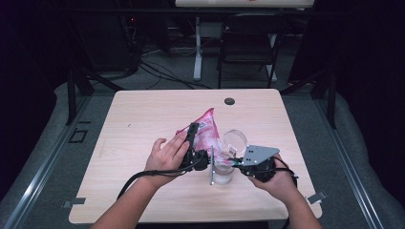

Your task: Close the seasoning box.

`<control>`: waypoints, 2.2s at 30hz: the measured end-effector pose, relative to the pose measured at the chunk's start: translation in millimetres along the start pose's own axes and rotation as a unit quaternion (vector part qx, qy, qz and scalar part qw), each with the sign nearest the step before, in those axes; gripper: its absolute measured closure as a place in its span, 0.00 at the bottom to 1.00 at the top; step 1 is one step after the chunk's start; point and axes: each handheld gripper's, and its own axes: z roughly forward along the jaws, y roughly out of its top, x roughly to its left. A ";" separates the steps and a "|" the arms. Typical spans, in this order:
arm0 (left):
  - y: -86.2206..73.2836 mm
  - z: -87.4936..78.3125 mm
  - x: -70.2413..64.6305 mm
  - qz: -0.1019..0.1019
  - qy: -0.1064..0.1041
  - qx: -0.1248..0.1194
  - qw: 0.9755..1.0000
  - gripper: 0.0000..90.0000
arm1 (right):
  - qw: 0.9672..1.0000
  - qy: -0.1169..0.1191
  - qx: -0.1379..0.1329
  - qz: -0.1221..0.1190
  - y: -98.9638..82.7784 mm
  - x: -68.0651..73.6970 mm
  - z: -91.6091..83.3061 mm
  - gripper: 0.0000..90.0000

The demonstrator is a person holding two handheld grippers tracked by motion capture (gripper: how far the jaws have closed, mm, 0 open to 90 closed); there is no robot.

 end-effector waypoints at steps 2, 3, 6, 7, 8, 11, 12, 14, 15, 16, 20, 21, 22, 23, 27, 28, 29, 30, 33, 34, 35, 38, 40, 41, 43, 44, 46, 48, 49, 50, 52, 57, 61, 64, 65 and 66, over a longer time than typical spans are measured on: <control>0.3 0.0 0.2 0.001 0.002 -0.002 1.000 0.67 | 1.000 -0.001 0.000 0.000 -0.4 0.0 0.3 1.00; 0.4 0.0 0.3 0.002 0.003 -0.002 1.000 0.67 | 1.000 -0.002 0.002 0.001 -0.5 -0.1 0.2 1.00; 0.3 0.4 0.0 0.002 0.004 -0.006 1.000 0.67 | 1.000 -0.002 0.003 0.001 -0.9 -0.2 0.6 1.00; 0.4 0.2 0.0 0.002 0.004 -0.006 1.000 0.67 | 1.000 -0.001 0.003 0.000 -1.0 -0.2 0.7 1.00; 0.4 0.2 0.0 0.002 0.004 -0.006 1.000 0.67 | 1.000 -0.001 0.003 0.000 -1.1 -0.3 0.7 1.00; 1.0 -0.6 0.2 0.002 0.004 -0.003 1.000 0.67 | 1.000 0.000 0.003 0.002 -1.6 -0.4 1.1 1.00; 0.7 -0.2 0.1 0.000 0.005 -0.007 1.000 0.67 | 1.000 0.000 0.002 0.002 -1.6 -0.3 1.2 1.00; 0.7 -0.4 0.3 0.000 0.006 -0.007 1.000 0.67 | 1.000 0.000 0.003 0.001 -1.5 -0.3 1.1 1.00; 0.9 -0.9 0.5 0.000 0.005 -0.005 1.000 0.67 | 1.000 0.000 0.003 0.001 -1.5 -0.2 1.2 1.00; 1.0 -1.0 0.7 0.001 0.005 -0.004 1.000 0.67 | 1.000 0.000 0.003 0.001 -1.5 -0.2 1.3 1.00; 1.1 -1.0 0.8 0.001 0.006 -0.005 1.000 0.67 | 1.000 0.001 0.004 0.002 -1.8 -0.2 1.7 1.00; 1.2 -1.1 1.0 0.001 0.006 -0.005 1.000 0.67 | 1.000 0.001 0.004 0.002 -1.8 -0.2 1.7 1.00; 1.4 -1.2 1.1 0.001 0.006 -0.004 1.000 0.67 | 1.000 0.000 0.004 0.002 -1.9 -0.2 1.6 1.00; 1.5 -1.2 1.3 0.001 0.006 -0.004 1.000 0.67 | 1.000 0.001 0.004 0.001 -1.9 -0.4 1.6 1.00; 1.7 -1.3 1.2 0.000 0.006 -0.006 1.000 0.67 | 1.000 -0.001 0.005 0.001 -2.2 -0.6 1.5 1.00; 1.7 -1.4 1.3 0.000 0.008 -0.006 1.000 0.67 | 1.000 -0.001 0.005 0.001 -2.2 -0.7 1.4 1.00; 1.8 -1.5 1.3 0.000 0.008 -0.006 1.000 0.67 | 1.000 -0.001 0.005 0.001 -2.3 -0.7 1.4 1.00; 1.8 -1.5 1.3 0.000 0.007 -0.006 1.000 0.67 | 1.000 -0.001 0.005 0.002 -2.3 -0.7 1.6 1.00; 1.9 -1.6 1.2 0.001 0.008 -0.007 1.000 0.67 | 1.000 -0.001 0.003 0.005 -2.8 -0.6 2.1 1.00; 1.9 -1.9 1.0 -0.002 0.006 -0.006 1.000 0.67 | 1.000 -0.001 0.004 0.005 -2.8 -0.8 2.0 1.00; 1.9 -1.9 1.2 -0.002 0.006 -0.005 1.000 0.67 | 1.000 -0.001 0.004 0.005 -2.8 -0.8 1.9 1.00; 1.7 -1.2 0.7 -0.002 0.009 -0.012 1.000 0.67 | 1.000 -0.001 0.005 0.005 -2.9 -0.9 2.0 1.00; 2.2 -2.0 0.7 0.000 0.007 -0.008 1.000 0.67 | 1.000 -0.001 0.005 0.005 -3.1 -1.1 2.2 1.00; 2.3 -2.0 0.6 0.000 0.007 -0.007 1.000 0.67 | 1.000 -0.001 0.005 0.005 -3.3 -1.2 2.4 1.00; 2.5 -2.0 0.9 0.002 0.009 -0.009 1.000 0.67 | 1.000 -0.001 0.006 0.004 -3.5 -1.4 2.4 1.00; 2.6 -2.0 1.0 0.002 0.009 -0.008 1.000 0.68 | 1.000 -0.001 0.006 0.004 -3.5 -1.5 2.5 1.00; 2.8 -2.1 0.7 0.003 0.009 -0.009 1.000 0.67 | 1.000 -0.002 0.008 0.003 -3.6 -1.7 2.3 1.00; 3.2 -2.3 0.4 0.003 0.009 -0.009 1.000 0.67 | 1.000 -0.004 0.008 0.003 -3.9 -1.8 2.4 1.00; 3.3 -2.4 0.4 0.004 0.009 -0.009 1.000 0.68 | 1.000 -0.003 0.007 0.004 -4.1 -2.1 2.5 1.00; 3.4 -2.5 0.3 0.004 0.009 -0.009 1.000 0.67 | 1.000 -0.004 0.008 0.005 -4.3 -2.4 2.4 1.00; 3.4 -2.7 0.2 0.003 0.009 -0.009 1.000 0.68 | 1.000 -0.003 0.008 0.005 -4.6 -2.7 2.6 1.00; 3.3 -2.9 0.8 0.005 0.011 -0.009 1.000 0.67 | 1.000 0.000 0.008 0.006 -4.7 -2.1 3.4 1.00; 3.7 -3.4 1.5 0.005 0.014 -0.009 1.000 0.67 | 1.000 0.000 0.009 0.005 -4.8 -1.9 3.6 1.00; 4.0 -3.8 1.5 0.006 0.014 -0.009 1.000 0.68 | 1.000 0.001 0.009 0.005 -4.9 -2.0 3.4 1.00; 4.0 -3.8 1.5 0.006 0.014 -0.010 1.000 0.68 | 1.000 0.001 0.011 0.004 -5.0 -2.2 3.3 1.00; 3.7 -3.2 1.2 0.006 0.016 -0.014 1.000 0.68 | 1.000 0.000 0.010 0.005 -5.0 -1.9 3.6 1.00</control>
